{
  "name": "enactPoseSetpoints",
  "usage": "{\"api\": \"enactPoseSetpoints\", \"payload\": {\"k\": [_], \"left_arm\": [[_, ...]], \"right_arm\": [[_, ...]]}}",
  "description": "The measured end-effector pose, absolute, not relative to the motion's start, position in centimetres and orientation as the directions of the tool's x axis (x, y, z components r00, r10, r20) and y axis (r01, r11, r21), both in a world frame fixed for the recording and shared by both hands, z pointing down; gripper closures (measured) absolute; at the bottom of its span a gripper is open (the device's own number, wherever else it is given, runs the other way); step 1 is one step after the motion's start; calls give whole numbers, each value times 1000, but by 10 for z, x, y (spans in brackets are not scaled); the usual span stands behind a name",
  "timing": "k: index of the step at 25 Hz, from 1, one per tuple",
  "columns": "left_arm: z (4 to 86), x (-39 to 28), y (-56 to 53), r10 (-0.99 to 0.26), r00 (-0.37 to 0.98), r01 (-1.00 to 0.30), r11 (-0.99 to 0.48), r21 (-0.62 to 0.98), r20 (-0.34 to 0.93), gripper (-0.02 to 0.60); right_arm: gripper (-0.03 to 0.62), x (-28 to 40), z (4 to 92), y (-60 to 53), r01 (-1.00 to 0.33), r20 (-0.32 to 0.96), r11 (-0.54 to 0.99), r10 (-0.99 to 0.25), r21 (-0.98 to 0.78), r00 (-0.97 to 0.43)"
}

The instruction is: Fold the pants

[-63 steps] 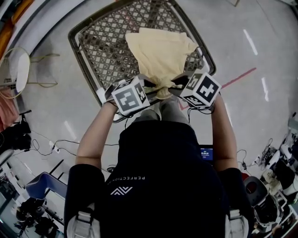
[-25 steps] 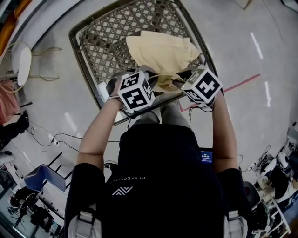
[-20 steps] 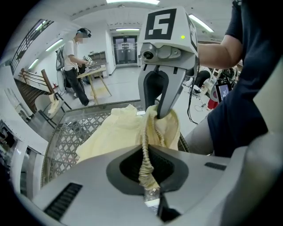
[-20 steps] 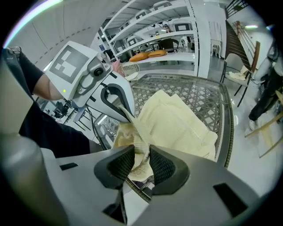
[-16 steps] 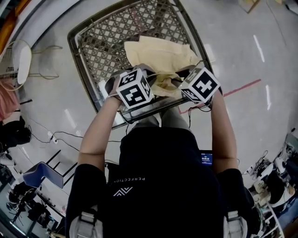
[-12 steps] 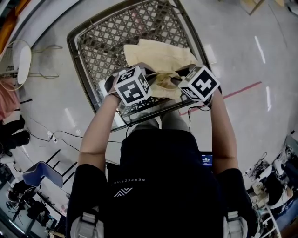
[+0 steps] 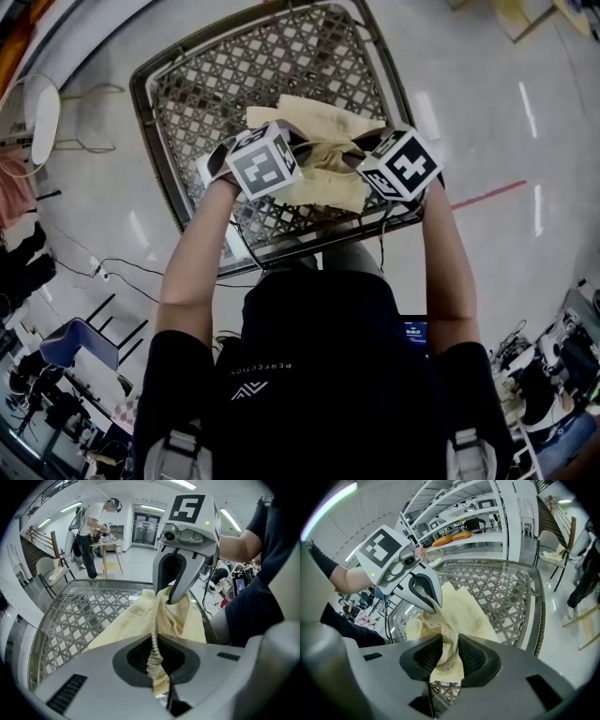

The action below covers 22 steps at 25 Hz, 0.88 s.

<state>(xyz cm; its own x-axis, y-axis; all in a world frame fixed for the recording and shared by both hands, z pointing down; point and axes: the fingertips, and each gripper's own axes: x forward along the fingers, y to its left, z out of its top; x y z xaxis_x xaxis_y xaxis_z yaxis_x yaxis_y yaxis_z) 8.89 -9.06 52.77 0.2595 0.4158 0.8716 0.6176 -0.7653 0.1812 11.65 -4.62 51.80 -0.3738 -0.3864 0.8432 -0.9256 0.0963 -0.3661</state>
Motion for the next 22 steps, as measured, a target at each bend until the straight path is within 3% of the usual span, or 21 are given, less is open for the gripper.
{"api": "enactPoseSetpoints", "payload": {"k": [22], "left_arm": [[560, 128, -124, 332, 315, 525, -842, 128, 889, 554]], "right_arm": [[473, 156, 542, -75, -933, 832, 67, -434, -354, -347]]}}
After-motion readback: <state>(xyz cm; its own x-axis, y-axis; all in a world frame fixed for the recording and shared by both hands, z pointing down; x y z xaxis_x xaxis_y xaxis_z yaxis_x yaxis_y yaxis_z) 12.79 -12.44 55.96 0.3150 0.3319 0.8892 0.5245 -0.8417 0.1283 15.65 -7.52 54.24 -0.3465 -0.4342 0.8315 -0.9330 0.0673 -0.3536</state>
